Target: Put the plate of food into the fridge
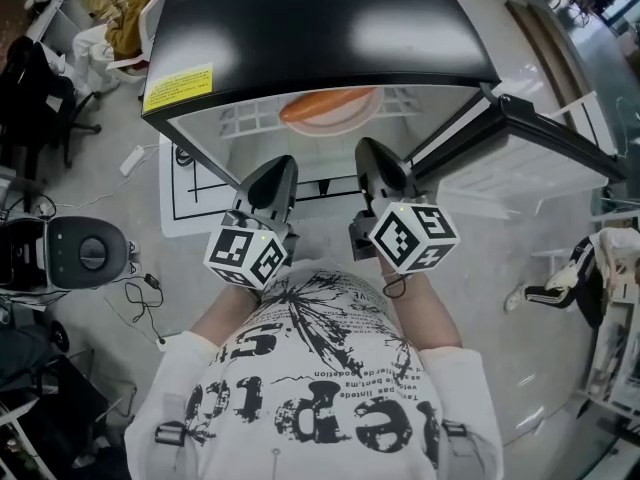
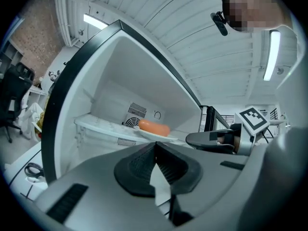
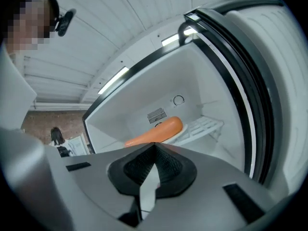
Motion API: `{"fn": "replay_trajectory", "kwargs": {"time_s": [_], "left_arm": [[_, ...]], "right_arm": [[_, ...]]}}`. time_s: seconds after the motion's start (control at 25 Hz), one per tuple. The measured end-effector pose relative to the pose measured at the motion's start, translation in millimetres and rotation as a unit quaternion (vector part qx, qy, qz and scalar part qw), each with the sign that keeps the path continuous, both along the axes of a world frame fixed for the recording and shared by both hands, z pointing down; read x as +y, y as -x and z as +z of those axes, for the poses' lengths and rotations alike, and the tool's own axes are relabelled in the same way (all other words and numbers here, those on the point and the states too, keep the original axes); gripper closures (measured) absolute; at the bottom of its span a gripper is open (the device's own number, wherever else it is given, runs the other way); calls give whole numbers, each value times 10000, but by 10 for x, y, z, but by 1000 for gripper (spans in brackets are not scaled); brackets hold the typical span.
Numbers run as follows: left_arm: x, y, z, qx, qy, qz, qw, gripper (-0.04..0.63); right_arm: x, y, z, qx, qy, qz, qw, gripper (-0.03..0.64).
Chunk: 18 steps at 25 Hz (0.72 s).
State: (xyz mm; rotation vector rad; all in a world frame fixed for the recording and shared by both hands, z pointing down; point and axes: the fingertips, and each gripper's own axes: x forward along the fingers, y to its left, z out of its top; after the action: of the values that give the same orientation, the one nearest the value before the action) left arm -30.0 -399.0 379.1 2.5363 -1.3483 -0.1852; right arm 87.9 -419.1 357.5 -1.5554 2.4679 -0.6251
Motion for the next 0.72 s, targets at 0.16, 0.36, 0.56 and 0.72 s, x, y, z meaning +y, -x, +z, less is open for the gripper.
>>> {"fn": "replay_trajectory", "kwargs": {"time_s": [0.16,0.36,0.56,0.72], "left_arm": [[11,-22,-63,-70,-91,-89,9999,588],[-3,-139,-155,-313,-262,32,9992,588],[-17,-239,-210,-384,-328,145,9986,588],[12,-253,-232,-318,-309,185,9988,588]], "right_arm": [[64,18,-72,938,-460,-42,9945,615],[117,-13,-96,1770,-965,86,9794,615],[185,21,-92,2051,-1221,79,9711,615],[210,61,-120,2062,-1334,60,9693,615]]}}
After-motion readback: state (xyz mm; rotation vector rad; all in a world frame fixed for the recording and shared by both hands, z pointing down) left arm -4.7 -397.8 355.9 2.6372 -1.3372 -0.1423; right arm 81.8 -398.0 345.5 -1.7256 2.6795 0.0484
